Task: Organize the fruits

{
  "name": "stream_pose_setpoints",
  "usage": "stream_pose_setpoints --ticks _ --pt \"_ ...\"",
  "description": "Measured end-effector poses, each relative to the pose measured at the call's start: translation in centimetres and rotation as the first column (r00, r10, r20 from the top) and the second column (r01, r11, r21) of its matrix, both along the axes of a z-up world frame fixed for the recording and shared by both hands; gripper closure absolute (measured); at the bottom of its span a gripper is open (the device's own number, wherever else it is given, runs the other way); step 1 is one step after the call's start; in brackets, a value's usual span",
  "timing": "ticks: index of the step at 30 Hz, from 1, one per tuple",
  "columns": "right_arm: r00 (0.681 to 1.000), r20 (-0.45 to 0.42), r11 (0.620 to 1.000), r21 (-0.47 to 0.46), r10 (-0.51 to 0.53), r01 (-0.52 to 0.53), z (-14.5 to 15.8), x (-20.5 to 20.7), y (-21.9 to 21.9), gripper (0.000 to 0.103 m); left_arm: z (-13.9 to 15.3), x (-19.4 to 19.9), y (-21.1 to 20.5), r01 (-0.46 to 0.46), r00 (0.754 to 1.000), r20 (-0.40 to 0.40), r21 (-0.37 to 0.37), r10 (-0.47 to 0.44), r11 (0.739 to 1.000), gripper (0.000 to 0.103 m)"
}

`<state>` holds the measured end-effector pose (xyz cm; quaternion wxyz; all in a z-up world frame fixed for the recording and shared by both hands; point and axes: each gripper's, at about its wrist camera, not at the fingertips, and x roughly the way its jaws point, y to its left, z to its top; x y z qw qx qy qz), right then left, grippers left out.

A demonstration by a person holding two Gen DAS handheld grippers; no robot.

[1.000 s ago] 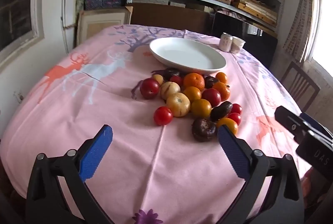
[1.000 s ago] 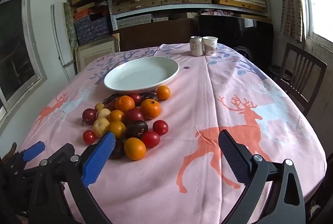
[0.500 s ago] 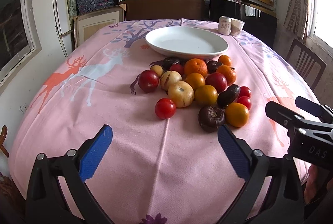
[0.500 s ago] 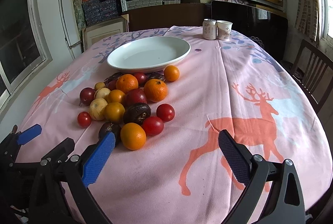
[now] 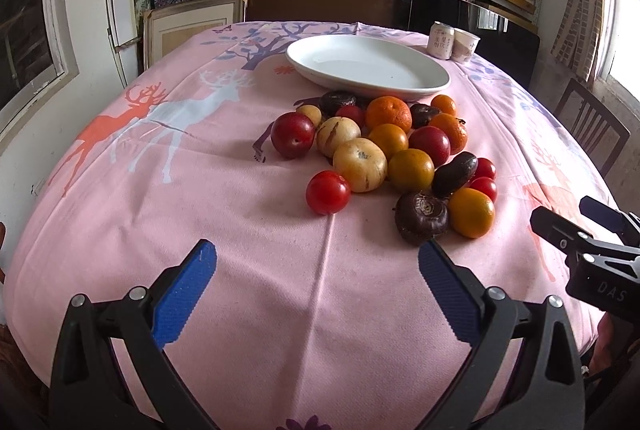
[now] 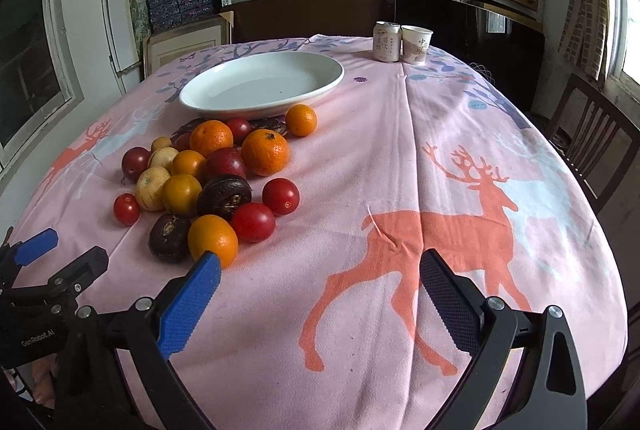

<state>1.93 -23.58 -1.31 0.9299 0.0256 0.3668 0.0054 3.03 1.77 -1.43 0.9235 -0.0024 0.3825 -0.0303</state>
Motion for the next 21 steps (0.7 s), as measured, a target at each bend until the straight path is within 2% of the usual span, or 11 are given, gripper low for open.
stream_pose_setpoints --ticks 4,12,21 --pt "1.0 -0.022 0.999 0.044 -0.004 0.005 -0.65 0.48 -0.58 0.003 -0.27 0.47 -0.2 0.008 1.0 -0.015 0.011 -0.007 1.0 0.004" --pt "1.0 -0.017 1.0 0.021 0.001 -0.001 -0.71 0.87 -0.28 0.003 -0.45 0.66 -0.2 0.023 0.999 -0.038 -0.029 -0.024 0.999 0.004" --pt "1.0 -0.002 1.0 0.006 0.026 -0.026 -0.31 0.52 0.33 0.003 -0.46 0.61 -0.25 0.019 0.999 -0.039 -0.024 -0.02 1.0 0.004"
